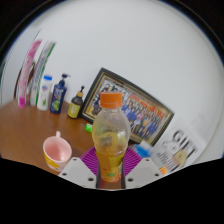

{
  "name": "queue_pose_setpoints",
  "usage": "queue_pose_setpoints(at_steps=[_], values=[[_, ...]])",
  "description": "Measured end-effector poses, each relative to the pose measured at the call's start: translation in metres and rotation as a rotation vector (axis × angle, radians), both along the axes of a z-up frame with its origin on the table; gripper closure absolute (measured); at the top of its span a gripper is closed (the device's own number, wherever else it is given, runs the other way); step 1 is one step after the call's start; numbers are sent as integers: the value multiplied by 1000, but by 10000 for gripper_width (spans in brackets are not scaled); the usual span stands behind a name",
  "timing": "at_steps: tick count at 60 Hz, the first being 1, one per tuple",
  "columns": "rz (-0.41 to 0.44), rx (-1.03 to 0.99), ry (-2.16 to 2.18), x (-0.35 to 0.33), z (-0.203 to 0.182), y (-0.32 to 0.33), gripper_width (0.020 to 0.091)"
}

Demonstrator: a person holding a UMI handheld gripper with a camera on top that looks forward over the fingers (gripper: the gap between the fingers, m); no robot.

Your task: Pour water

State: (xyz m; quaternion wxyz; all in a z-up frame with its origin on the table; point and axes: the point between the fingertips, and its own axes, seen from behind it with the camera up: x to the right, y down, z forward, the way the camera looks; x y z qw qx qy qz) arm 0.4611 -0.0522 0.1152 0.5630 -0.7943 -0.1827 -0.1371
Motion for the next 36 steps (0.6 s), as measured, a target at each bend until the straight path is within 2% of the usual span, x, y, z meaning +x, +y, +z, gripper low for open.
queue_pose_setpoints(at_steps=[11,24,26,33,36], values=[[-40,-82,364,1,-55,7,825],[-11,-119,493,6,-111,24,821],[-3,-90,501,5,-109,27,796],[7,-58,511,8,-111,28,796],[1,-58,520,7,-111,27,738]])
